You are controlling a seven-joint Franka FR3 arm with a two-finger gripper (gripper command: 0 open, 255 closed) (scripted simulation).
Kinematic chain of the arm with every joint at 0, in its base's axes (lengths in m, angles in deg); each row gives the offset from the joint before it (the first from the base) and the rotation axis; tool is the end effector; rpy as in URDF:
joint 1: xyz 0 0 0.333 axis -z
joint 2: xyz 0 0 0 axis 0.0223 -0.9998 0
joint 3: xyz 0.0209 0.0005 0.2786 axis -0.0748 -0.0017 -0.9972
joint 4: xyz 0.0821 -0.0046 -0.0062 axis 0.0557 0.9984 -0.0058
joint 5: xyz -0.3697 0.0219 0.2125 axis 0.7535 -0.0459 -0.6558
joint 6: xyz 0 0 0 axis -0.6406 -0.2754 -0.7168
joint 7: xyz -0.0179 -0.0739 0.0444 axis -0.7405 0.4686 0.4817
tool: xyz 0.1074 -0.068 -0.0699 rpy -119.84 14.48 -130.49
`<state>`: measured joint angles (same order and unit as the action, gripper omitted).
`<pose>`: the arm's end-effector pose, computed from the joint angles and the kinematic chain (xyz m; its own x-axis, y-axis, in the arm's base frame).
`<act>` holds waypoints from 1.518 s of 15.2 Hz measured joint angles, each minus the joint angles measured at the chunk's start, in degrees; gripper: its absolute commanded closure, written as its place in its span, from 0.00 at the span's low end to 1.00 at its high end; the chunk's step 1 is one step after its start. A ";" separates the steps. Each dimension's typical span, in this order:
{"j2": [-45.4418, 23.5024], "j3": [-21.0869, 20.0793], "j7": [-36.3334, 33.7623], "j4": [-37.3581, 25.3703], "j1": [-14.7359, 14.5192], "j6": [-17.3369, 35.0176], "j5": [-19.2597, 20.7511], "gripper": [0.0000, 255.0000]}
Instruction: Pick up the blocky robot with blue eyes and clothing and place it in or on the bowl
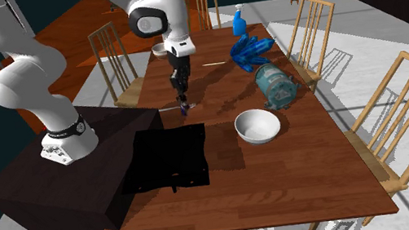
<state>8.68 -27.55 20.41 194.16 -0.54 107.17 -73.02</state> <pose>0.4451 0.2030 0.2186 0.9915 -0.1248 -0.0376 -0.1231 -0.9913 0.0458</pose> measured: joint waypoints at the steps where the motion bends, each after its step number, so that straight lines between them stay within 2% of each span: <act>1: -1.88 0.06 -0.43 -2.25 0.27 -0.52 1.01 1.00; 6: -10.16 1.06 -1.15 -14.29 1.16 -4.93 5.13 1.00; 14: -25.55 2.71 -2.35 -38.18 -0.54 -14.47 10.54 1.00; 19: -37.74 4.23 -1.67 -58.38 -3.14 -22.82 13.19 1.00; 22: -46.54 5.26 -0.34 -74.49 -5.50 -30.00 14.38 1.00; 23: -48.24 5.47 -0.19 -77.27 -5.97 -31.09 14.58 1.00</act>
<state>-39.56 -22.08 20.23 116.90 -6.51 76.08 -58.44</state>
